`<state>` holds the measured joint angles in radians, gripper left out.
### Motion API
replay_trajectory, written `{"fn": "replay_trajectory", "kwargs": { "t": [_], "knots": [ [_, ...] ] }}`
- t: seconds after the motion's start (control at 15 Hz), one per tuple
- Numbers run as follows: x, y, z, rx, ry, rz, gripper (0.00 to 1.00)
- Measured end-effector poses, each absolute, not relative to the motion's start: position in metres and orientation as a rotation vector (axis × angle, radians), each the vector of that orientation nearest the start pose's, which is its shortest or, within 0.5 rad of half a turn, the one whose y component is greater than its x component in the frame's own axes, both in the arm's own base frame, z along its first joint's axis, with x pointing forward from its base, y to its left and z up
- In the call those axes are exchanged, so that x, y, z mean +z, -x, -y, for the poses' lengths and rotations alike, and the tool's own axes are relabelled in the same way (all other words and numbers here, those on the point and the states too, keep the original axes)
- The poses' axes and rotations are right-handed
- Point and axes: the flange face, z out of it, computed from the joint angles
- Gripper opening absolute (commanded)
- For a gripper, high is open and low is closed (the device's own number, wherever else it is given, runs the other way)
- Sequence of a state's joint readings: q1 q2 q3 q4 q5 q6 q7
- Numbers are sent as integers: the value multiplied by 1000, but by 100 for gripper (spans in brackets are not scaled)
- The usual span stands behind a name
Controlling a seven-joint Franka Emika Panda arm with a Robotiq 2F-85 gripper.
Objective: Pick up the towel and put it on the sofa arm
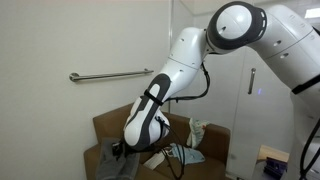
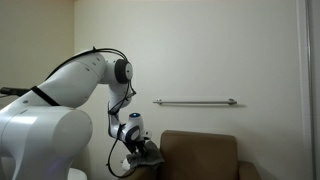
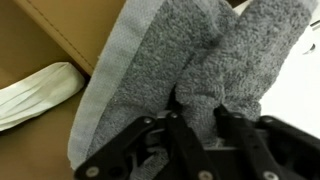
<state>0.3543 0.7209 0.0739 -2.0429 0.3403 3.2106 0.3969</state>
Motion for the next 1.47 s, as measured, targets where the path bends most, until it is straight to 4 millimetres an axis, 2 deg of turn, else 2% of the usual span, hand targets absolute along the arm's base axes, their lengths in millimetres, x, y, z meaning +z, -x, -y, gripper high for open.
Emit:
{"fn": "replay_trajectory", "kwargs": {
  "t": [0.27,0.4,0.67,0.87,1.27,1.47],
  "knots": [
    [129,-569,-223,-534,2802,-482,90],
    [130,-568,-226,-543,2801,-477,99],
    [143,-553,-212,-594,2792,-492,100],
    [163,-525,-194,-665,2774,-551,100],
    [204,-447,-163,-769,2756,-757,100],
    [212,-421,-143,-757,2749,-869,100]
  ]
}}
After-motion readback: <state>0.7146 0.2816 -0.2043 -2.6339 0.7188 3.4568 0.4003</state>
